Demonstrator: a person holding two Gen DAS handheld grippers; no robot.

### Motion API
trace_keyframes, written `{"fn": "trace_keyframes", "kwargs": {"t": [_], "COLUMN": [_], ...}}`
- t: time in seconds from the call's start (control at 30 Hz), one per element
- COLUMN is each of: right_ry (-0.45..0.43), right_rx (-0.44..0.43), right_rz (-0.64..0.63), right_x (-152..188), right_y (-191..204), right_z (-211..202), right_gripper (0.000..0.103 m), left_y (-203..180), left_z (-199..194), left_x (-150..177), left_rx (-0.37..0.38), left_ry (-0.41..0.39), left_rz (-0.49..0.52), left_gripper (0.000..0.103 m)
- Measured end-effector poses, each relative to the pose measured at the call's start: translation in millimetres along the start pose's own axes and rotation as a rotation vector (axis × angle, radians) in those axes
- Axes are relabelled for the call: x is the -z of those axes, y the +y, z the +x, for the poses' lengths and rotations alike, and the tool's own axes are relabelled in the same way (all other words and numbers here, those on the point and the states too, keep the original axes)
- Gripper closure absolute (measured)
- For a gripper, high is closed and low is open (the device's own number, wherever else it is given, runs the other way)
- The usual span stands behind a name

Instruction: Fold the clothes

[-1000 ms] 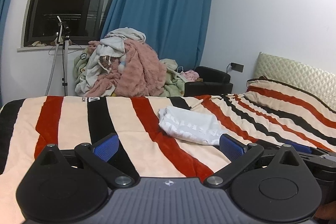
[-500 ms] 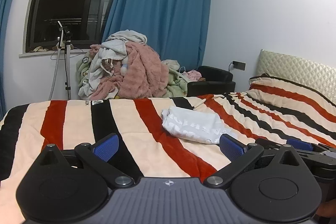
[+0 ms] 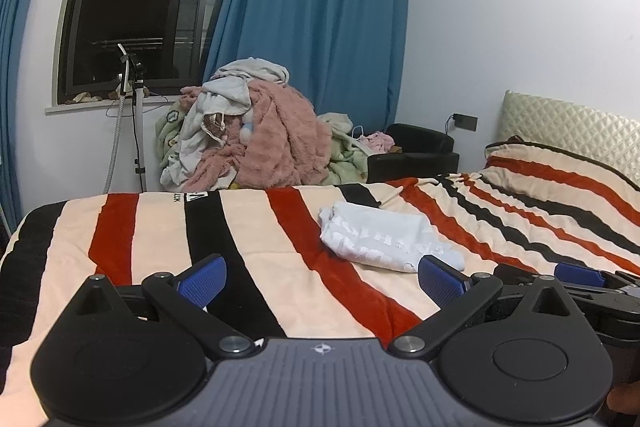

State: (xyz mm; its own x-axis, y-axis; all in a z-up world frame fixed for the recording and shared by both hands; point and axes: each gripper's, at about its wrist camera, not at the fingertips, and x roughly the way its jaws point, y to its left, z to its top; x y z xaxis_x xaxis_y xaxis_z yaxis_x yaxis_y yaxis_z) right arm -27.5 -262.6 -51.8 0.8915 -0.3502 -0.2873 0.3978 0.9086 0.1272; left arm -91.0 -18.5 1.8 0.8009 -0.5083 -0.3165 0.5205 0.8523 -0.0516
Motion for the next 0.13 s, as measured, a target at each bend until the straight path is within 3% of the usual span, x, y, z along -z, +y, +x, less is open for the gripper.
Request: {"fn": "trace_keyframes", "kwargs": {"t": [0.13], "right_ry": [0.001], "right_rx": [0.001], "right_rz": [0.000], "right_x": [0.0], "right_y": [-0.3], "right_z": [0.2], "right_gripper": [0.018], "left_y": [0.9], "left_z": [-0.3], "left_x": [0.5], "left_rx": [0.006], "left_ry": [0.003], "left_rz": [-0.002], "left_gripper": [0.000]}}
